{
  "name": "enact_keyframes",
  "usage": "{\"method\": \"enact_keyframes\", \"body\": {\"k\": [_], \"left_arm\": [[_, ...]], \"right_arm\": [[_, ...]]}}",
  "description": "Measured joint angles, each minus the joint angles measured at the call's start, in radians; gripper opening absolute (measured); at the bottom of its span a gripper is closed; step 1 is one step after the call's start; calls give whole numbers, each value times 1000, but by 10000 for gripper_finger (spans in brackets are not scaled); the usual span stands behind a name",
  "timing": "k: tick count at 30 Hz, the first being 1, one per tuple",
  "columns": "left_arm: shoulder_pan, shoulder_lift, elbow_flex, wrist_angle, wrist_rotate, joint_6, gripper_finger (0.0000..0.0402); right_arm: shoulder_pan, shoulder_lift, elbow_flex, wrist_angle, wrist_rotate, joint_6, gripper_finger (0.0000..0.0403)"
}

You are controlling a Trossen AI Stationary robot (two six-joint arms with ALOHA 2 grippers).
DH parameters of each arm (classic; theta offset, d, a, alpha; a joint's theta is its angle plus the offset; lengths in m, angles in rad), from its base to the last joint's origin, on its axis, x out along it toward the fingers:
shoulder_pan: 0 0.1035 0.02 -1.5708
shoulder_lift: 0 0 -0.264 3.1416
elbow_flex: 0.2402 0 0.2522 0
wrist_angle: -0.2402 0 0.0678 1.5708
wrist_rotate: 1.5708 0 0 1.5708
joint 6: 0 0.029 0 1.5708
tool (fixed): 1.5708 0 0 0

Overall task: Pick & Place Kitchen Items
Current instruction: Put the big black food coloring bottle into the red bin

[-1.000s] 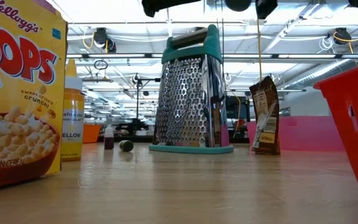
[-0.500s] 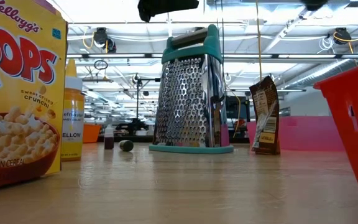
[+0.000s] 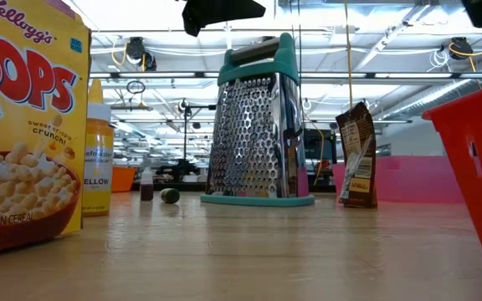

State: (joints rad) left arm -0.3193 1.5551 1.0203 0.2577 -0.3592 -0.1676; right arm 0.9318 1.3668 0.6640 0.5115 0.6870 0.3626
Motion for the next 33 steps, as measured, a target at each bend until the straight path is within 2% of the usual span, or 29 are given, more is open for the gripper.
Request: {"method": "enact_keyframes", "body": {"k": [12,21,28,33], "left_arm": [[-33,0,0,-1,1,-37,267],[-42,0,0,-4,1,-38,267],[-42,1,0,-9,1,-34,267],[-42,1,0,-10,0,-33,267]], "right_arm": [[38,139,78,-45,-4,67,135],[75,161,79,-146,9,233,135],[126,174,79,-149,77,254,135],[125,203,79,-134,71,257,135]]}}
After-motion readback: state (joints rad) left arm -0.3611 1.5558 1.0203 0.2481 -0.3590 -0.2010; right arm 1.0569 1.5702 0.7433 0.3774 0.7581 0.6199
